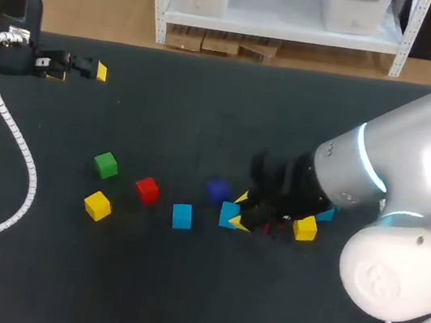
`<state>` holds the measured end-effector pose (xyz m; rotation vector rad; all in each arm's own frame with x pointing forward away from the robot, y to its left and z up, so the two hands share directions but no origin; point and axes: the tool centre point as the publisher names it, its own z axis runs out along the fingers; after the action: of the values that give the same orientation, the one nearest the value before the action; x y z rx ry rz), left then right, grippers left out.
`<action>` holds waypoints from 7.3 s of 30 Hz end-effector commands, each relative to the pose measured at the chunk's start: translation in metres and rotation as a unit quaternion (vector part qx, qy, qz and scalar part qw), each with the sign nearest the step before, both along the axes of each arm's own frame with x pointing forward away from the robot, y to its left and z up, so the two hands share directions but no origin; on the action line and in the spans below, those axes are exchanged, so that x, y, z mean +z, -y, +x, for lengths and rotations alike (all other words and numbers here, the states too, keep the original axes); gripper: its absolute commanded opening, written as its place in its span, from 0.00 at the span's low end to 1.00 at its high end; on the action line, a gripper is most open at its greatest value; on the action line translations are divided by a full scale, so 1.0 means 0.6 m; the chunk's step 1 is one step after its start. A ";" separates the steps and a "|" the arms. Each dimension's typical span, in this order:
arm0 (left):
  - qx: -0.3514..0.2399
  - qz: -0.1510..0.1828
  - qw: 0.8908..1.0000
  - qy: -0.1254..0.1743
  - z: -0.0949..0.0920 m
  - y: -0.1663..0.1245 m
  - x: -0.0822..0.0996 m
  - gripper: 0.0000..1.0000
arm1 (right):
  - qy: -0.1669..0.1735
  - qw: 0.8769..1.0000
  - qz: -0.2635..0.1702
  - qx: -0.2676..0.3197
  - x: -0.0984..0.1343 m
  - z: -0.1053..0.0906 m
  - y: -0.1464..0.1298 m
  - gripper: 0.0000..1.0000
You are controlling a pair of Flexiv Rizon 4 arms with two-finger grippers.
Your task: Place the blue cubes, place green cubes on the blue cubes, place the yellow cubes on the green cubes, then place the red cubes on the yellow cubes, and place purple cube on the red cubes.
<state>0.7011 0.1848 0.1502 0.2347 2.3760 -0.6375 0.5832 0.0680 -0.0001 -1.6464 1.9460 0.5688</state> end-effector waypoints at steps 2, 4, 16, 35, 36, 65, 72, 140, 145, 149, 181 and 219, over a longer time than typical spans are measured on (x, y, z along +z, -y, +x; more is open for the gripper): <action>0.000 0.000 1.000 0.000 0.000 0.000 0.000 1.00 | -0.023 1.000 0.015 0.002 0.047 0.000 0.037 0.00; 0.000 0.000 1.000 0.000 0.000 0.000 0.000 1.00 | -0.023 1.000 0.020 0.001 0.066 0.001 0.045 0.00; 0.000 0.000 1.000 0.000 0.000 0.000 0.000 1.00 | 0.014 1.000 0.012 0.003 0.144 0.034 0.085 0.00; 0.000 0.000 1.000 0.000 0.000 0.000 0.000 1.00 | 0.022 1.000 0.006 0.017 0.125 0.141 0.039 0.00; 0.000 0.000 1.000 0.000 0.000 0.000 0.000 1.00 | 0.023 1.000 0.006 0.018 0.121 0.145 0.034 0.00; 0.000 0.000 1.000 0.000 0.000 0.000 0.000 1.00 | -0.001 0.999 -0.002 0.042 0.012 0.199 -0.021 0.00; 0.000 0.000 1.000 0.000 0.000 0.000 0.000 1.00 | -0.003 0.998 -0.003 0.057 0.010 0.195 -0.019 0.00; 0.000 0.000 1.000 0.000 0.000 0.000 0.000 1.00 | -0.007 0.997 -0.014 0.071 -0.012 0.189 -0.039 1.00; 0.000 0.000 1.000 0.000 0.000 0.000 0.000 1.00 | -0.007 0.998 -0.013 0.068 -0.009 0.188 -0.035 1.00; 0.000 0.000 1.000 0.000 0.000 0.000 0.000 1.00 | -0.005 0.998 -0.013 0.065 -0.003 0.186 -0.029 1.00; 0.000 0.000 1.000 0.000 0.000 0.000 0.000 1.00 | 0.016 0.998 -0.015 0.058 -0.019 0.224 -0.068 1.00; 0.000 0.000 1.000 0.000 0.000 0.000 0.000 1.00 | 0.009 0.999 -0.002 0.036 0.016 0.205 -0.053 1.00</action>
<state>0.7011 0.1848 0.1502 0.2347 2.3761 -0.6375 0.7136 0.1119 -0.0002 -1.7387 1.8768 0.5864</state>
